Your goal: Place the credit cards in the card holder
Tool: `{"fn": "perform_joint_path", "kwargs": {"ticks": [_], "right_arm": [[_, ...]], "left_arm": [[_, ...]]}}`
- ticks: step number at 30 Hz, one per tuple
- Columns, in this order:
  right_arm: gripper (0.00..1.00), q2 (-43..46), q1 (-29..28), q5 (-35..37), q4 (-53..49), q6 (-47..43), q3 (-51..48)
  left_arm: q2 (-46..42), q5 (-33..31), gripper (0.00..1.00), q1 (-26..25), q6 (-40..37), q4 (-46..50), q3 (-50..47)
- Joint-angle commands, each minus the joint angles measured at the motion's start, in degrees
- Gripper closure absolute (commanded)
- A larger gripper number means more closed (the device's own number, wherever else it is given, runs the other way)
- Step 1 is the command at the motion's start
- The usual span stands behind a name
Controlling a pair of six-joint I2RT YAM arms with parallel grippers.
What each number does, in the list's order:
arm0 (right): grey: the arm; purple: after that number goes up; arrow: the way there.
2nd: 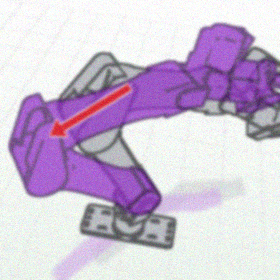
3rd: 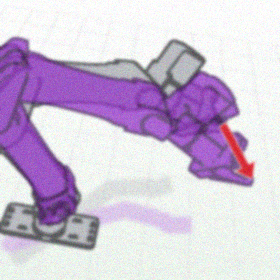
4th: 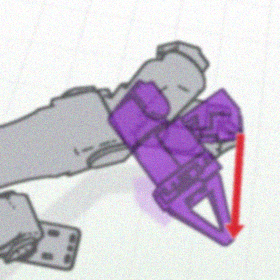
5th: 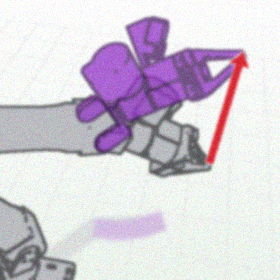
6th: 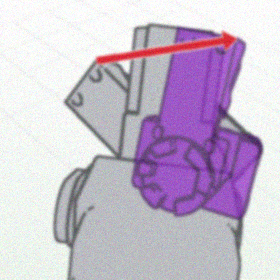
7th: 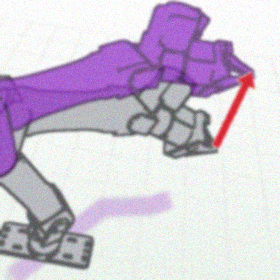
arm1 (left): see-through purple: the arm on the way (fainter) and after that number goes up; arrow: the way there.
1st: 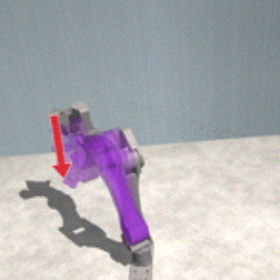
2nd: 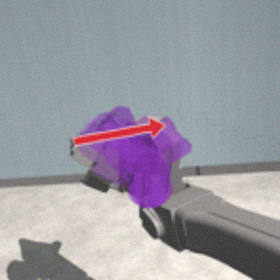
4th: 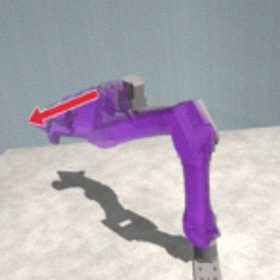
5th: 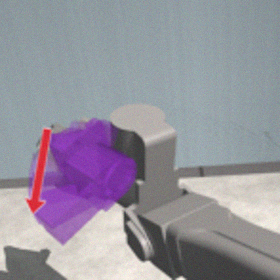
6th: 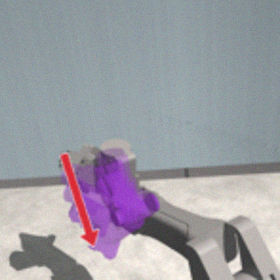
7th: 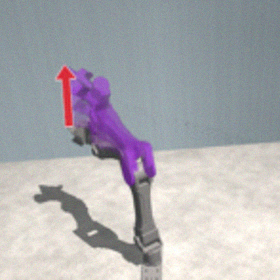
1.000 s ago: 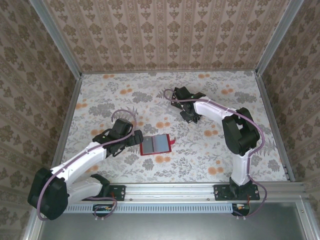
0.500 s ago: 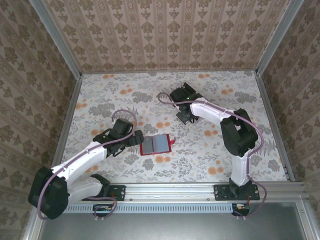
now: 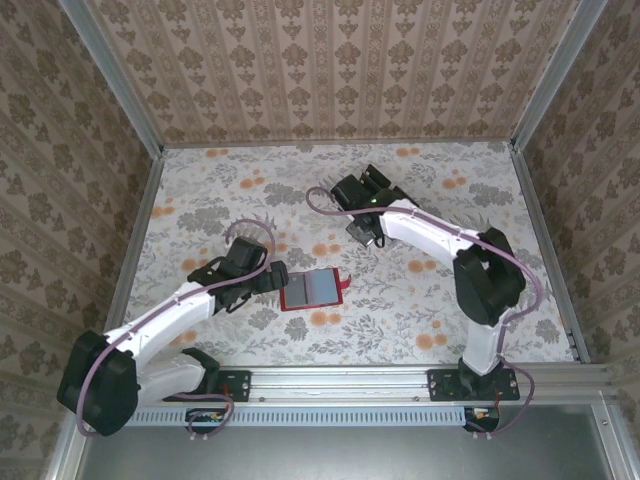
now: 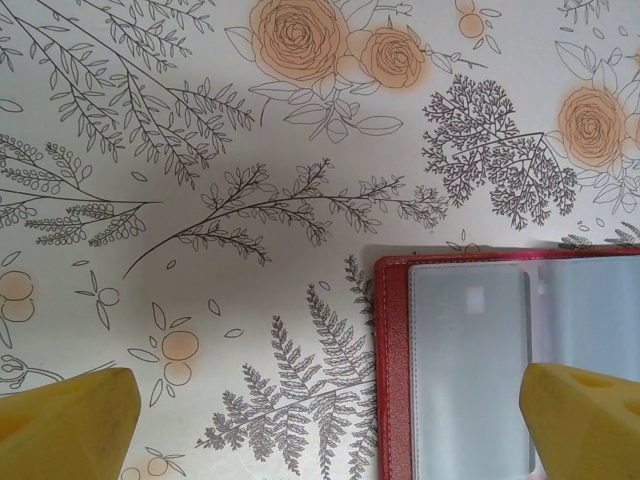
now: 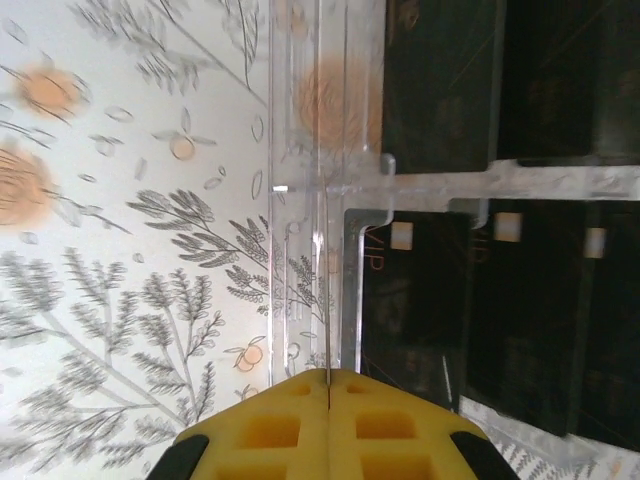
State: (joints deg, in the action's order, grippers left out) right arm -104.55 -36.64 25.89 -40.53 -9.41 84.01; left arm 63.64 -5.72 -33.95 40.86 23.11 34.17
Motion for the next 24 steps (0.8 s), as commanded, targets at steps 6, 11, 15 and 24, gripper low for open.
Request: {"fn": "perform_joint_path", "kwargs": {"ticks": [6,11,15,24], "right_arm": [[1.0,13.2,-2.4,-20.4,6.7,20.0,-4.8],[1.0,19.3,-2.3,-35.6,25.6,36.2,-19.3],[1.0,20.8,-2.3,-41.4,42.1,48.1,-30.5],[1.0,18.1,-2.4,-45.1,64.1,60.0,-44.5]], "left_arm": [[2.0,1.4,0.0,0.2,-2.8,-0.4,1.7],[3.5,0.5,0.0,-2.2,-3.3,0.2,2.0],[4.5,-1.7,0.0,-5.0,-2.8,0.3,1.6],[7.9,-5.4,0.0,-10.0,-0.4,-1.3,0.9]]}}
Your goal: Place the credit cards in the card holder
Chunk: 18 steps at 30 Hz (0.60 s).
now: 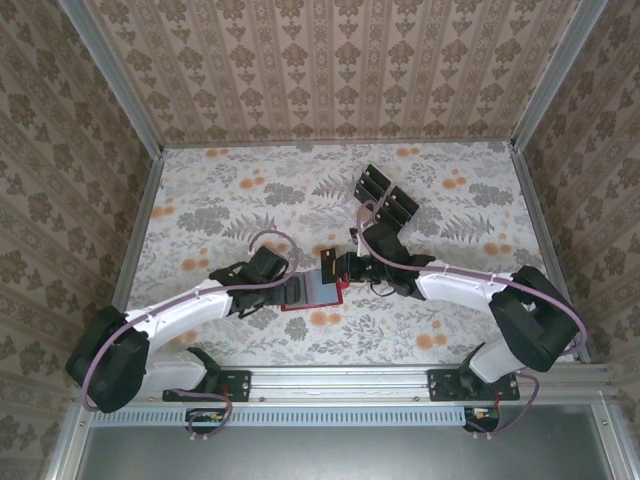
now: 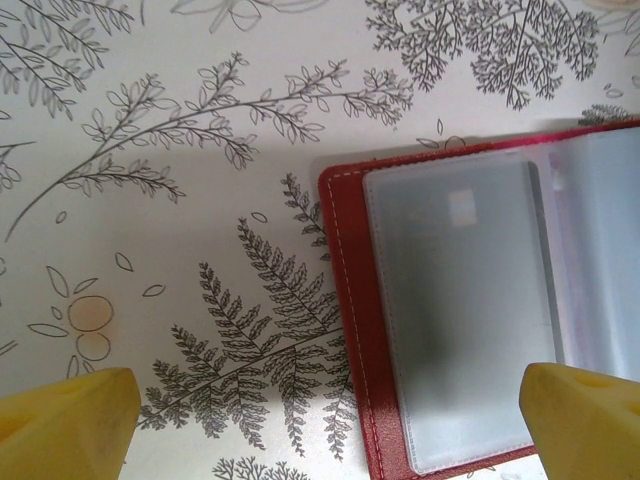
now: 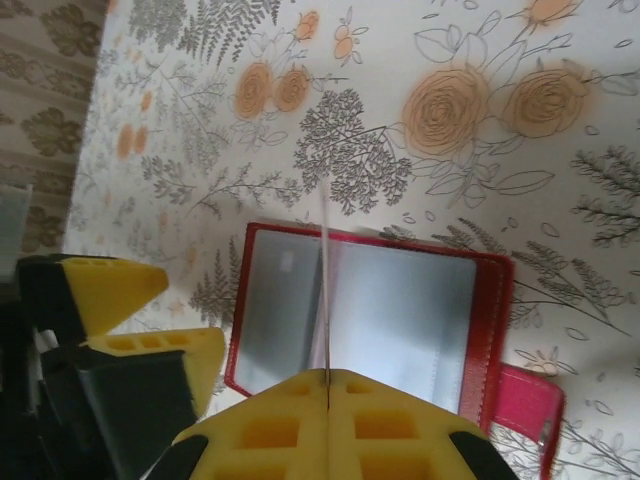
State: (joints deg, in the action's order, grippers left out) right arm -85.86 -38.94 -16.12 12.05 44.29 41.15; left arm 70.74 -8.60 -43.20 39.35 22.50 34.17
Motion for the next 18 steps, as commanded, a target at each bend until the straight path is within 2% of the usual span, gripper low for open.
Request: {"fn": "perform_joint_path", "kwargs": {"ticks": [1,8,18], "right_arm": [[1.0,-1.2,-0.1,-3.6,13.2,7.1,-2.3],[1.0,-4.8,-0.5,-4.3,21.0,10.2,-6.0],[1.0,-7.1,-0.8,-5.0,23.2,10.7,-7.0]], "left_arm": [[1.1,-2.7,0.0,-1.0,1.4,-0.9,0.7],[3.7,-4.9,0.0,-1.9,2.1,-1.6,0.9],[5.2,-8.2,0.0,-2.3,3.6,-0.5,0.4]]}}
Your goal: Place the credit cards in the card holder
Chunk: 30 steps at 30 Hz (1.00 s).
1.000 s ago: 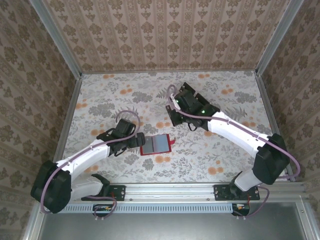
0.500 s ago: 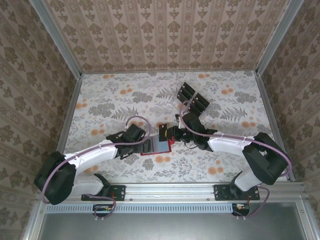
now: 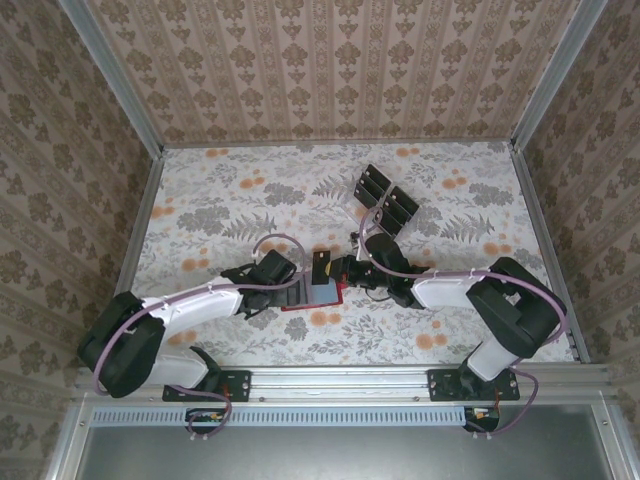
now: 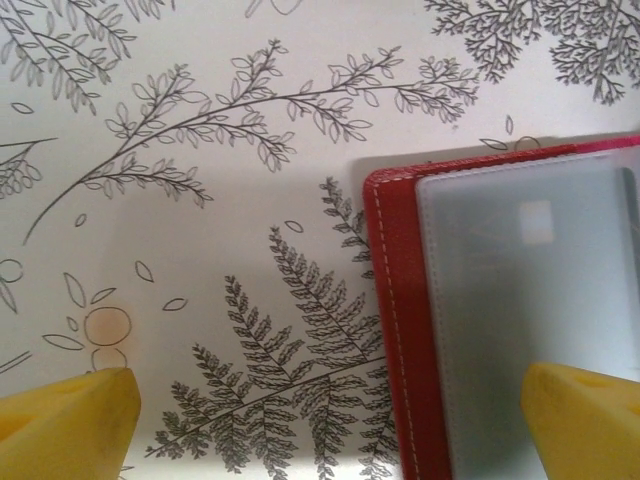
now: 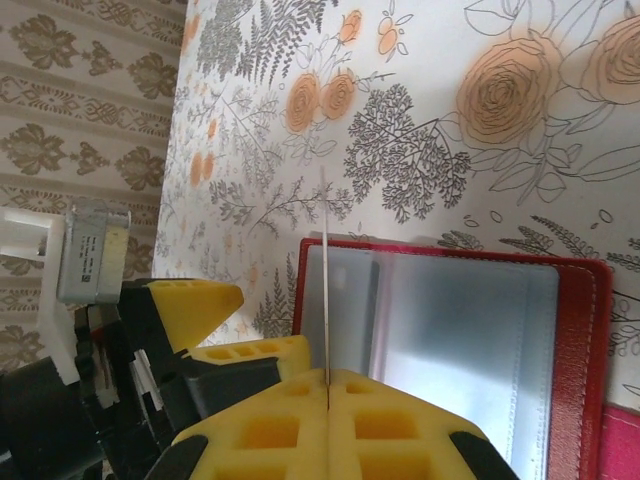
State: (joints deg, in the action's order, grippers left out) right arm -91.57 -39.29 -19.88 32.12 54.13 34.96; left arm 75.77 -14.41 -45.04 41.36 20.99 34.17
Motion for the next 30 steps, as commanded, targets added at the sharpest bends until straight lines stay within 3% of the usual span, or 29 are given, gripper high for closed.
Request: {"fn": "perform_joint_path", "kwargs": {"ticks": [1,30], "right_arm": [[1.0,-1.9,-0.5,-1.2,3.6,1.0,-0.9],[1.0,-11.7,-1.9,-2.4,16.4,4.5,-2.6]], "left_arm": [[0.2,-2.9,0.0,-0.5,2.0,1.4,0.3],[-0.1,-3.7,0.0,-0.8,5.1,3.1,-2.3]]}}
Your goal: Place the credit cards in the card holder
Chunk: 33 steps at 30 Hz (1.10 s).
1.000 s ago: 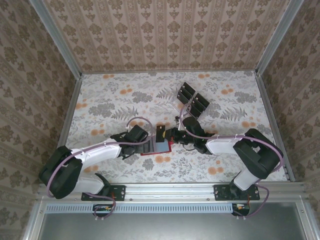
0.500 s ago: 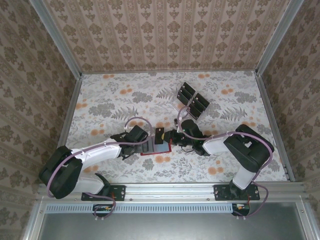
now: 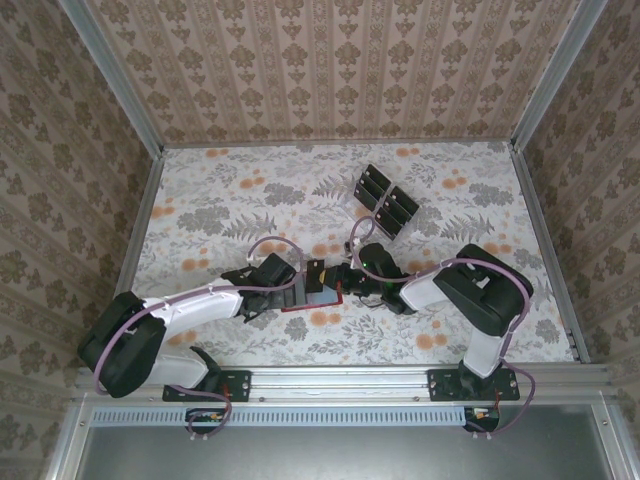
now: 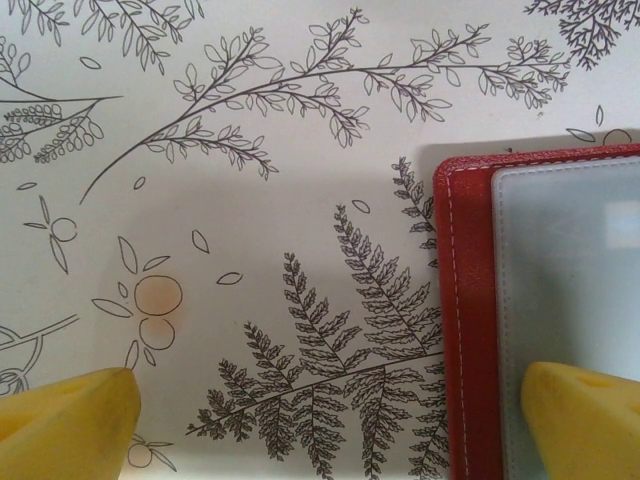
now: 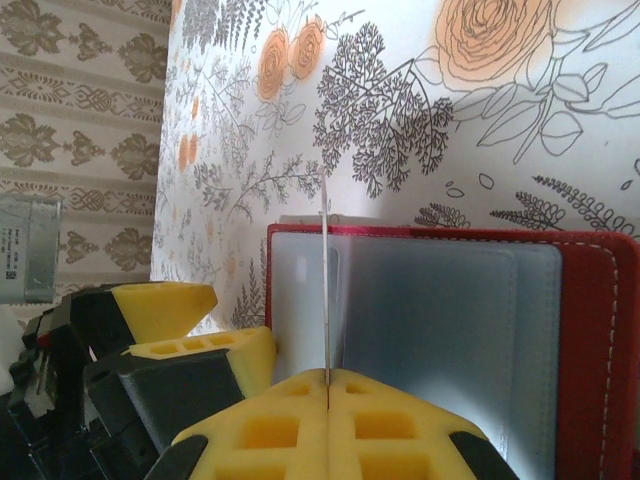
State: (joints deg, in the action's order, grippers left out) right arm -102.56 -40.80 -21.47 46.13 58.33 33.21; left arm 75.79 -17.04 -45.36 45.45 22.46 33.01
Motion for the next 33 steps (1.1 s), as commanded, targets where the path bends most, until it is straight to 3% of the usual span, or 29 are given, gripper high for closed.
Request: {"fn": "perform_joint_path", "kwargs": {"ticks": [1,33], "right_arm": [[1.0,-0.8,-0.4,-0.8,2.3,0.2,-1.0],[1.0,-2.6,-1.5,-4.6,0.6,0.5,-1.4]], "left_arm": [[-0.1,-1.1,0.0,-0.4,1.0,1.6,-1.1],[0.2,-1.1,0.0,-0.4,0.9,0.9,-1.3]]}}
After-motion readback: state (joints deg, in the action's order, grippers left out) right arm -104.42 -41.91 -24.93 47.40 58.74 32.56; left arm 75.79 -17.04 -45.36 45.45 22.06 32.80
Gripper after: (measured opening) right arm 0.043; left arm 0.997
